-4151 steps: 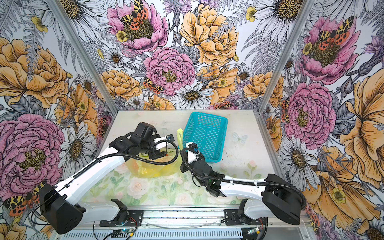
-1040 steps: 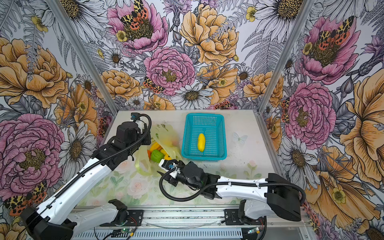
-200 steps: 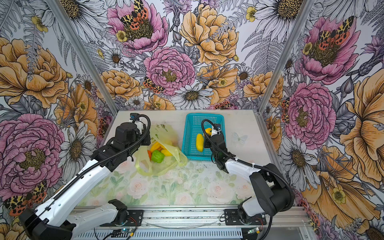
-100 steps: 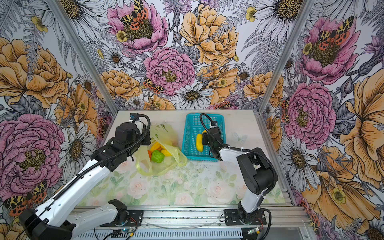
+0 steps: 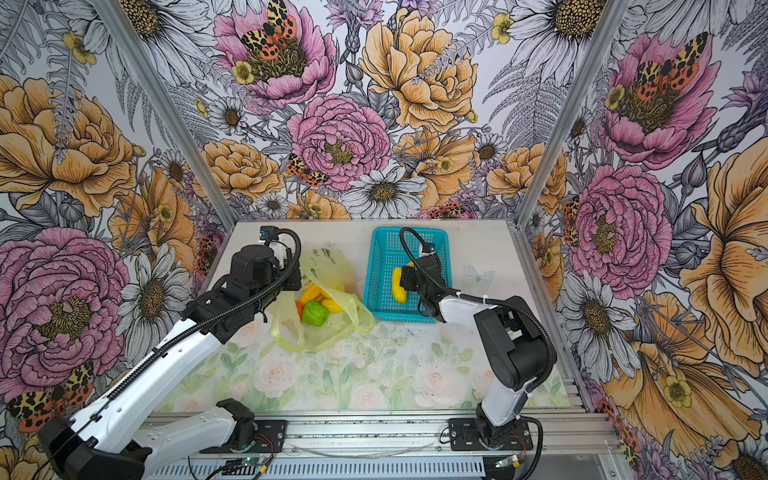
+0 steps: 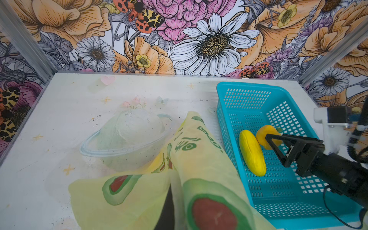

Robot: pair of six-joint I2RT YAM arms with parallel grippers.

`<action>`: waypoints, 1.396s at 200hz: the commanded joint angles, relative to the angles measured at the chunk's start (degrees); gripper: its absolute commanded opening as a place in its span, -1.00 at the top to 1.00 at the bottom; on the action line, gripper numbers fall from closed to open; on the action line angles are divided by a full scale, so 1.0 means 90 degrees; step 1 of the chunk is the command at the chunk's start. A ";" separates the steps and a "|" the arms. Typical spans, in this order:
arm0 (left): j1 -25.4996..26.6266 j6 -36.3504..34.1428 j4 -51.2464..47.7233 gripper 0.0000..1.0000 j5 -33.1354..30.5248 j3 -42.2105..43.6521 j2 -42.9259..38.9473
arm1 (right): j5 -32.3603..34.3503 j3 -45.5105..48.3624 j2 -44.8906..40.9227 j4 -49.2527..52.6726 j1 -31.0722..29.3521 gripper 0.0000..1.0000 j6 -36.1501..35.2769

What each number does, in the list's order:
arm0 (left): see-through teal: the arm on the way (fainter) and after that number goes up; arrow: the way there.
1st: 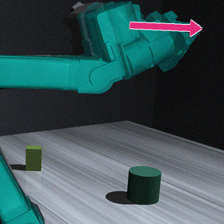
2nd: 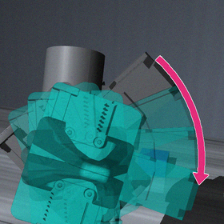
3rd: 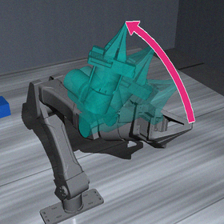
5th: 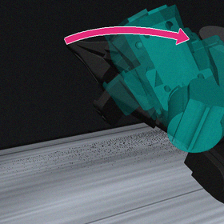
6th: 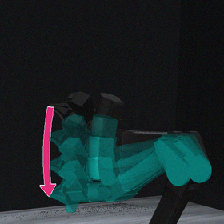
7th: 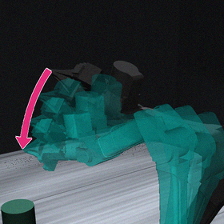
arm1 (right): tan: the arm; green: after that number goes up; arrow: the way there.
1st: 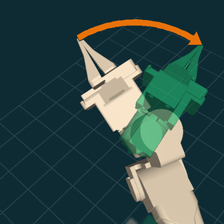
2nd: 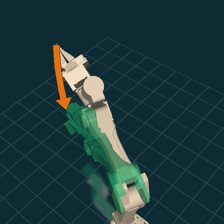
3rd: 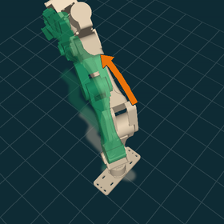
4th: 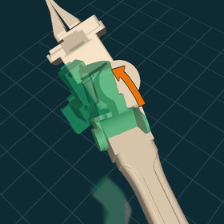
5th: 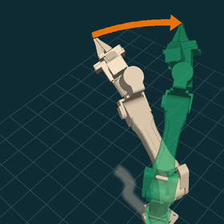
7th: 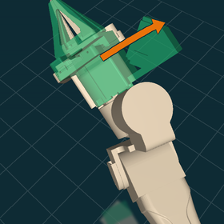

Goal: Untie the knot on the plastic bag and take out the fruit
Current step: 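Lower the yellow pepper into the basket beside the cucumber with the right gripper, then move the open right gripper back into the bag mouth above the fruit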

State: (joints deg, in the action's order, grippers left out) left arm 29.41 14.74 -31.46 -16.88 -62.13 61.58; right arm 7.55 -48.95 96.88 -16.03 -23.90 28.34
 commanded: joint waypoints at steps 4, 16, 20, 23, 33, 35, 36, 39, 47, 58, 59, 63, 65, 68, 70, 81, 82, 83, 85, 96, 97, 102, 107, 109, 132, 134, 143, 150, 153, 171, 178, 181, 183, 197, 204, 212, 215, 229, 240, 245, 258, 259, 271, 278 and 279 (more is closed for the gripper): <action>0.0050 -0.0097 0.0137 1.00 0.0079 -0.0047 -0.0040 | -0.0051 0.0365 -0.0600 -0.0473 0.0029 -0.63 -0.0105; 0.0050 -0.0098 0.0143 1.00 0.0079 -0.0056 -0.0024 | -0.0013 0.0573 -0.0902 -0.0584 0.0024 -0.63 -0.0073; 0.0053 -0.0104 0.0138 1.00 0.0081 -0.0058 -0.0020 | -0.0018 0.0639 -0.1004 -0.0612 0.0019 -0.64 -0.0068; 0.0053 -0.0102 0.0137 1.00 0.0084 -0.0060 -0.0017 | -0.0022 0.0706 -0.1103 -0.0633 0.0012 -0.64 -0.0072; 0.0053 -0.0096 0.0143 1.00 0.0084 -0.0059 -0.0008 | -0.0030 0.0892 -0.1430 -0.0720 -0.0017 -0.64 -0.0086; 0.0053 -0.0100 0.0145 1.00 0.0080 -0.0052 -0.0014 | -0.0029 0.0931 -0.1495 -0.0746 -0.0027 -0.64 -0.0090; 0.0053 -0.0098 0.0146 1.00 0.0085 -0.0051 -0.0015 | -0.0024 0.0953 -0.1530 -0.0752 -0.0033 -0.64 -0.0096; 0.0050 -0.0100 0.0144 1.00 0.0088 -0.0054 -0.0016 | -0.0023 0.1015 -0.1626 -0.0779 -0.0052 -0.64 -0.0105; 0.0053 -0.0097 0.0137 1.00 0.0082 -0.0059 -0.0012 | -0.0012 0.1170 -0.1928 -0.0858 -0.0126 -0.64 -0.0170; 0.0050 -0.0101 0.0138 1.00 0.0087 -0.0063 -0.0016 | 0.0032 0.1381 -0.2349 -0.0961 -0.0267 -0.63 -0.0282; 0.0047 -0.0098 0.0137 1.00 0.0083 -0.0062 -0.0016 | 0.0036 0.1393 -0.2392 -0.0967 -0.0280 -0.63 -0.0299; 0.0052 -0.0098 0.0139 1.00 0.0085 -0.0057 -0.0025 | 0.0066 0.1476 -0.2554 -0.1006 -0.0365 -0.62 -0.0362; 0.0053 -0.0096 0.0137 1.00 0.0088 -0.0059 -0.0026 | 0.0078 0.1504 -0.2630 -0.1030 -0.0402 -0.61 -0.0399; 0.0053 -0.0102 0.0138 1.00 0.0081 -0.0060 -0.0020 | 0.0087 0.1567 -0.2746 -0.1065 -0.0465 -0.61 -0.0467; 0.0053 -0.0102 0.0139 1.00 0.0087 -0.0055 -0.0017 | 0.0093 0.1590 -0.2813 -0.1088 -0.0515 -0.60 -0.0510; 0.0052 -0.0095 0.0137 1.00 0.0089 -0.0052 -0.0021 | 0.0111 0.1776 -0.3222 -0.1239 -0.0831 -0.50 -0.0830; 0.0048 -0.0100 0.0142 1.00 0.0089 -0.0056 -0.0023 | 0.0105 0.1796 -0.3277 -0.1257 -0.0865 -0.49 -0.0871; 0.0050 -0.0098 0.0139 1.00 0.0089 -0.0053 -0.0020 | 0.0097 0.1806 -0.3320 -0.1276 -0.0882 -0.47 -0.0892; 0.0052 -0.0096 0.0142 1.00 0.0089 -0.0058 -0.0024 | 0.0081 0.1840 -0.3396 -0.1312 -0.0966 -0.45 -0.0978; 0.0053 -0.0097 0.0138 1.00 0.0089 -0.0051 -0.0025 | -0.0031 0.2011 -0.3773 -0.1520 -0.1382 -0.33 -0.1401; 0.0053 -0.0096 0.0142 1.00 0.0089 -0.0055 -0.0026 | -0.0054 0.2021 -0.3792 -0.1535 -0.1424 -0.32 -0.1440; 0.0053 -0.0101 0.0144 1.00 0.0098 -0.0046 -0.0026 | -0.0116 0.2087 -0.3962 -0.1618 -0.1612 -0.26 -0.1643; 0.0053 -0.0088 0.0137 1.00 0.0099 -0.0050 -0.0021 | -0.0214 0.2156 -0.4107 -0.1713 -0.1838 -0.18 -0.1849; 0.0053 -0.0098 0.0142 1.00 0.0099 -0.0048 -0.0025 | -0.0253 0.2184 -0.4164 -0.1753 -0.1922 -0.14 -0.1935; 0.0053 -0.0095 0.0137 1.00 0.0108 -0.0033 -0.0036 | -0.0873 0.2389 -0.4531 -0.2019 -0.2780 0.15 -0.2735; 0.0053 -0.0095 0.0141 1.00 0.0108 -0.0031 -0.0041 | -0.0928 0.2398 -0.4541 -0.2028 -0.2849 0.16 -0.2801; 0.0050 -0.0091 0.0143 1.00 0.0106 -0.0035 -0.0045 | -0.1165 0.2404 -0.4530 -0.2052 -0.3125 0.19 -0.3074; 0.0051 -0.0085 0.0137 1.00 0.0110 -0.0035 -0.0045 | -0.1306 0.2376 -0.4461 -0.2039 -0.3333 0.21 -0.3268; 0.0053 -0.0090 0.0144 1.00 0.0109 -0.0031 -0.0047 | -0.1338 0.2352 -0.4426 -0.2017 -0.3425 0.21 -0.3355; 0.0053 -0.0085 0.0141 1.00 0.0118 -0.0040 -0.0047 | -0.1367 0.2079 -0.4010 -0.1783 -0.3905 0.24 -0.3802; 0.0047 -0.0085 0.0145 1.00 0.0118 -0.0031 -0.0051 | -0.1340 0.1924 -0.3800 -0.1651 -0.4052 0.26 -0.3948; 0.0051 -0.0090 0.0146 1.00 0.0118 -0.0039 -0.0057 | -0.1327 0.1855 -0.3688 -0.1586 -0.4095 0.27 -0.4015; 0.0052 -0.0087 0.0146 1.00 0.0118 -0.0037 -0.0058 | -0.1315 0.1806 -0.3615 -0.1548 -0.4130 0.27 -0.4044; 0.0060 -0.0086 0.0142 1.00 0.0127 -0.0029 -0.0066 | -0.1160 0.1472 -0.3128 -0.1330 -0.4302 0.35 -0.4204; 0.0060 -0.0085 0.0139 1.00 0.0123 -0.0023 -0.0066 | -0.1110 0.1336 -0.2861 -0.1268 -0.4358 0.39 -0.4266; 0.0057 -0.0085 0.0138 1.00 0.0118 -0.0024 -0.0077 | -0.1045 0.1211 -0.2603 -0.1290 -0.4399 0.43 -0.4325; 0.0057 -0.0087 0.0138 1.00 0.0123 -0.0027 -0.0081 | -0.1012 0.1179 -0.2487 -0.1319 -0.4420 0.43 -0.4350; 0.0062 -0.0085 0.0137 1.00 0.0128 -0.0025 -0.0075 | -0.0785 0.1044 -0.2060 -0.1490 -0.4449 0.48 -0.4369; 0.0057 -0.0087 0.0142 1.00 0.0129 -0.0028 -0.0080 | -0.0627 0.0958 -0.1744 -0.1633 -0.4436 0.51 -0.4379; 0.0054 -0.0085 0.0146 1.00 0.0128 -0.0022 -0.0080 | -0.0555 0.0911 -0.1619 -0.1684 -0.4435 0.53 -0.4377; 0.0057 -0.0088 0.0148 1.00 0.0137 -0.0026 -0.0075 | -0.0402 0.0781 -0.1269 -0.1770 -0.4408 0.57 -0.4387; 0.0055 -0.0087 0.0147 1.00 0.0138 -0.0028 -0.0075 | -0.0396 0.0766 -0.1251 -0.1772 -0.4407 0.57 -0.4388; 0.0065 -0.0088 0.0137 1.00 0.0138 -0.0024 -0.0076 | -0.0232 0.0598 -0.0942 -0.1773 -0.4382 0.60 -0.4397; 0.0065 -0.0088 0.0142 1.00 0.0138 -0.0028 -0.0084 | -0.0110 0.0504 -0.0765 -0.1754 -0.4373 0.63 -0.4399; 0.0069 -0.0087 0.0139 1.00 0.0138 -0.0029 -0.0084 | -0.0094 0.0491 -0.0741 -0.1749 -0.4374 0.64 -0.4399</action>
State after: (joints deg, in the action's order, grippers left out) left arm 29.43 14.74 -31.46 -16.88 -62.13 61.58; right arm 2.15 -40.86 86.46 -29.65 -63.66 -10.13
